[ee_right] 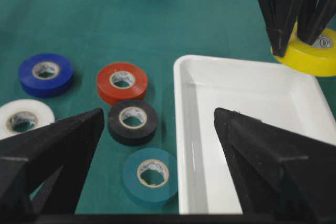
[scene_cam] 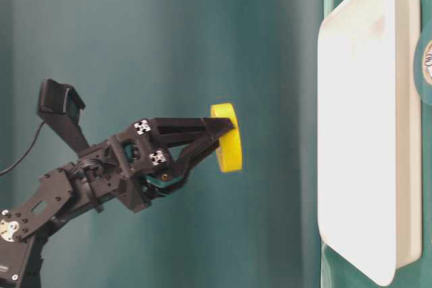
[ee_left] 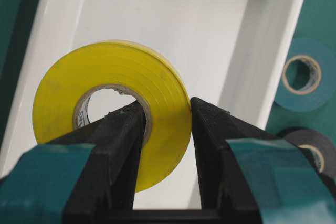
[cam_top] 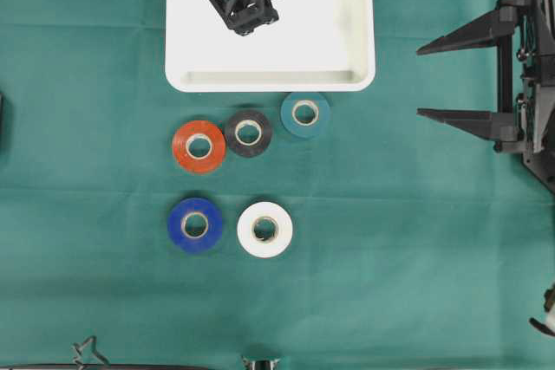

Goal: Pick up the tape from a random location and place it into the white case.
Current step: 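Carry the yellow tape over the white tray with the left gripper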

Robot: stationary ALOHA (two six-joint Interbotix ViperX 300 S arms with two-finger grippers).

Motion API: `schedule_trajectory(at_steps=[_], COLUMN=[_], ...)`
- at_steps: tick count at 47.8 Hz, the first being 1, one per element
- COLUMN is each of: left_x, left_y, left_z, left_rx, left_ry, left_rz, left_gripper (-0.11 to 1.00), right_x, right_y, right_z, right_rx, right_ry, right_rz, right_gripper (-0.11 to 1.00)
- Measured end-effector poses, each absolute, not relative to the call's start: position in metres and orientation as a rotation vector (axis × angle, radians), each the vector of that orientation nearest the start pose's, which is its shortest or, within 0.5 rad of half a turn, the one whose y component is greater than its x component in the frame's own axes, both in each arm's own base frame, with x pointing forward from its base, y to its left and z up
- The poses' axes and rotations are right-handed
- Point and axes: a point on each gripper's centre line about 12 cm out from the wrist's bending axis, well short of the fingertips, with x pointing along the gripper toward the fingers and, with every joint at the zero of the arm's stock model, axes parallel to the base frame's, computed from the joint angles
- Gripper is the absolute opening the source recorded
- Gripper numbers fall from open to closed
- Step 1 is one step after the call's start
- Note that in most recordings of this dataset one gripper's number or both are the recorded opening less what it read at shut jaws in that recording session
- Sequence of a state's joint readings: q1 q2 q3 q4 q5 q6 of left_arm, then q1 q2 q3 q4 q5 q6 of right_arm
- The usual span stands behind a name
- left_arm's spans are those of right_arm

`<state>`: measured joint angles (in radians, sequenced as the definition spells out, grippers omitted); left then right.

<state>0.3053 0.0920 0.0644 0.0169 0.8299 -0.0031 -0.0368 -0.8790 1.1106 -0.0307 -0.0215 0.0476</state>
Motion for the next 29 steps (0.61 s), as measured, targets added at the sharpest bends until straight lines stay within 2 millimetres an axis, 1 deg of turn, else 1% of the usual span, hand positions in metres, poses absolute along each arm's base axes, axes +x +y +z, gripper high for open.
schedule_trajectory(at_steps=[6, 29], left_x=[0.4278, 0.428], left_y=[0.1364, 0.1364], left_z=[0.27, 0.2693], left_rx=[-0.138, -0.137], left_ry=[0.991, 0.993], left_rz=[0.287, 0.286], left_gripper=[0.24, 0.24], right_x=[0.2145, 0.2145], right_y=[-0.0078, -0.0078], right_z=[0.2709, 0.2709], right_rx=[0.021, 0.021], right_ry=[0.208, 0.208], right_rz=[-0.038, -0.038], right_gripper=[0.91, 0.91])
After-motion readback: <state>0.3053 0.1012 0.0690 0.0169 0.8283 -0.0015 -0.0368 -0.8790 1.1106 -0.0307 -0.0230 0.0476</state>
